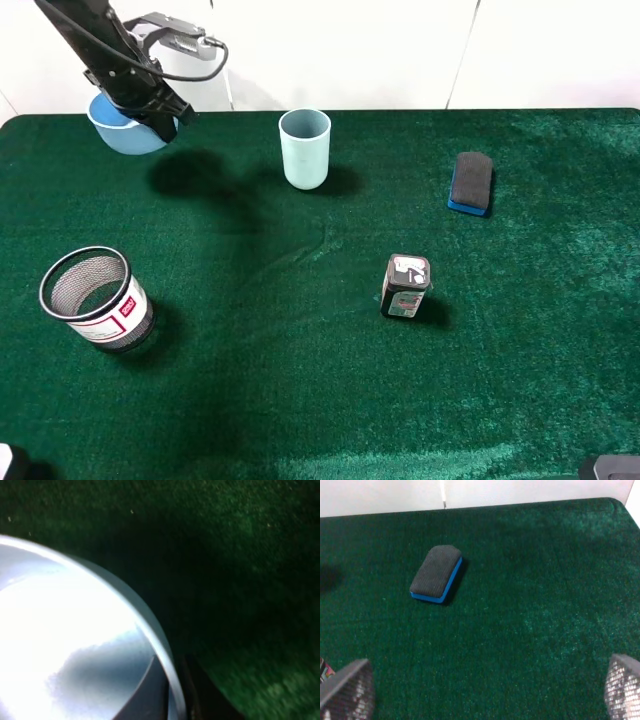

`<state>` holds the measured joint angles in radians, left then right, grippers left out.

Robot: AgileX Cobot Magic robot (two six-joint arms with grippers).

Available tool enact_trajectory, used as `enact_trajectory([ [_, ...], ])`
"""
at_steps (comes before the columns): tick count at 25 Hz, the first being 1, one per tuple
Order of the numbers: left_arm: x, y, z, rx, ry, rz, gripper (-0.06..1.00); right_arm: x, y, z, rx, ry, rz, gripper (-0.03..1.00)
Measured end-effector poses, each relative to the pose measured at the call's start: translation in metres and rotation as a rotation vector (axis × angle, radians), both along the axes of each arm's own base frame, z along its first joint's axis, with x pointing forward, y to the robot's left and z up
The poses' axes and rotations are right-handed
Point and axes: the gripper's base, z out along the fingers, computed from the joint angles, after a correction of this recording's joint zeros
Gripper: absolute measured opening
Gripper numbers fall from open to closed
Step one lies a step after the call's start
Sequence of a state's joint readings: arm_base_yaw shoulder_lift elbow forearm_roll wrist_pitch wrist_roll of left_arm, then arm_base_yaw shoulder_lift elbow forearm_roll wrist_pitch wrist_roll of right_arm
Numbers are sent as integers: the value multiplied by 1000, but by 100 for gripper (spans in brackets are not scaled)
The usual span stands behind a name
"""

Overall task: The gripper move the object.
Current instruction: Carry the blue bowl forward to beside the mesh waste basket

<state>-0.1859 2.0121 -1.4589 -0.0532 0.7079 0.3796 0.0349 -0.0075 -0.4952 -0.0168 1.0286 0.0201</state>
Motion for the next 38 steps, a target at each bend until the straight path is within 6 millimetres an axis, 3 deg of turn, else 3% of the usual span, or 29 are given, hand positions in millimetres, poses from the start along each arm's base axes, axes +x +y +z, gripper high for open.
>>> enact_trajectory([
  [11, -23, -9, 48, -8, -8, 36, 4, 0, 0, 0, 0, 0, 0, 69],
  [25, -60, -62, 79, 26, -1, -31, 4, 0, 0, 0, 0, 0, 0, 69],
  [38, -104, -116, 94, 39, 26, -173, 4, 0, 0, 0, 1, 0, 1, 69],
])
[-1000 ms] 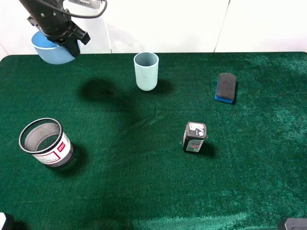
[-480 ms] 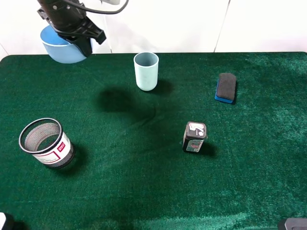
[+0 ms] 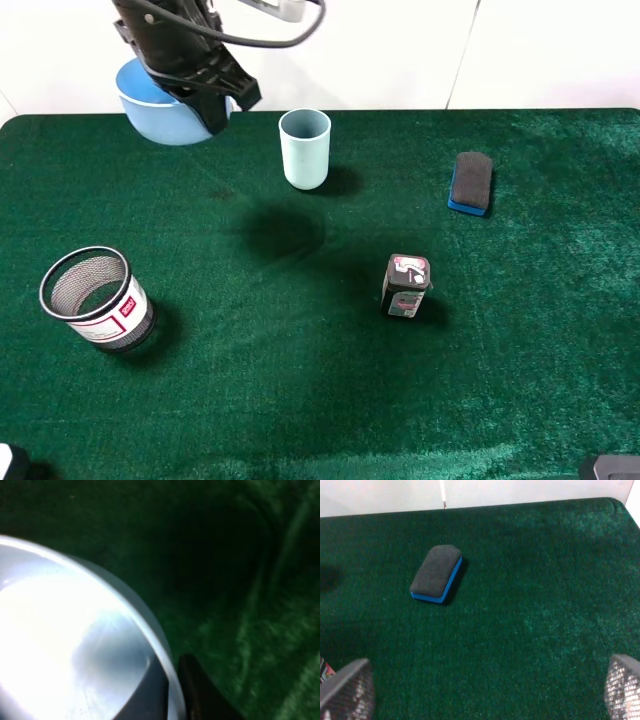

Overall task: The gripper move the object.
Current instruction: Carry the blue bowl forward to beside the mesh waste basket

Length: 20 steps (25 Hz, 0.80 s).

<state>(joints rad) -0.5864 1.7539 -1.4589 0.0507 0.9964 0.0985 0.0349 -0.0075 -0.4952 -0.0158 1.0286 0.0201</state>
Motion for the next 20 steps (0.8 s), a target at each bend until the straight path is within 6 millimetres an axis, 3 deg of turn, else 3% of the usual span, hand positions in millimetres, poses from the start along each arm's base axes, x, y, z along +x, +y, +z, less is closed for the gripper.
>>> enact_trajectory([
  [20, -65, -64, -2, -6, 1, -148, 4, 0, 0, 0, 0, 0, 0, 69],
])
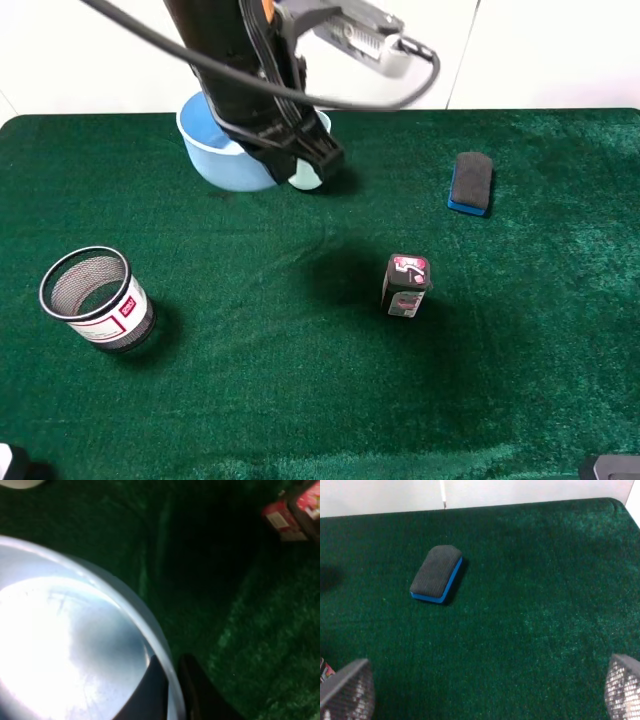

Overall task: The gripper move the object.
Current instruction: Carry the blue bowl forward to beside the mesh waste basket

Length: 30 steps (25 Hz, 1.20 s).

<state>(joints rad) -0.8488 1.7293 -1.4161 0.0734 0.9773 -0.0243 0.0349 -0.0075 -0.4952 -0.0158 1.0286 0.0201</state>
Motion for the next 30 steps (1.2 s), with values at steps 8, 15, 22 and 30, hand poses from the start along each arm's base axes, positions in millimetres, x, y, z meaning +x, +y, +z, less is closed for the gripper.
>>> enact_trajectory([
  [8, -17, -9, -19, 1, 12, -32, 4, 0, 0, 0, 0, 0, 0, 69],
  [15, -37, -9, -43, 43, 59, -27, 4, 0, 0, 0, 0, 0, 0, 69],
  [22, -48, -3, -67, 57, 82, 9, 4, 0, 0, 0, 0, 0, 0, 69],
  [30, -58, 11, -98, 60, 91, 31, 4, 0, 0, 0, 0, 0, 0, 69],
])
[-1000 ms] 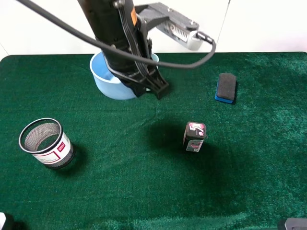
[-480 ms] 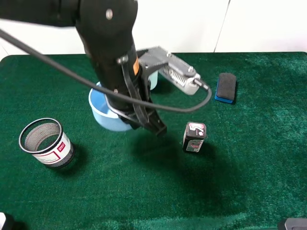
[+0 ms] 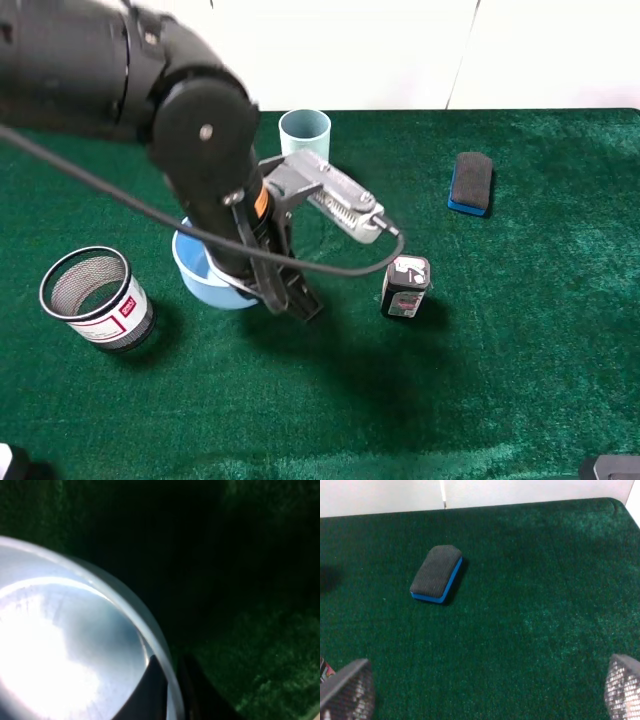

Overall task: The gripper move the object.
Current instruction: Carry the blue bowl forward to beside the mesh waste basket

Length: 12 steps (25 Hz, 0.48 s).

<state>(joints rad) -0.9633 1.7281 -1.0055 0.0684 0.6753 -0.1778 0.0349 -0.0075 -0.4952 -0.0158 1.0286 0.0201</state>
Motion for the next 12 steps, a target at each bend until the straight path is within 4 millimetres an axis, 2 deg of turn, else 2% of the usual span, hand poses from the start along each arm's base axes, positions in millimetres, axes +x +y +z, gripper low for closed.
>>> enact_trajectory([
  [12, -12, 17, -31, -21, -9, 4, 4, 0, 0, 0, 0, 0, 0, 69],
])
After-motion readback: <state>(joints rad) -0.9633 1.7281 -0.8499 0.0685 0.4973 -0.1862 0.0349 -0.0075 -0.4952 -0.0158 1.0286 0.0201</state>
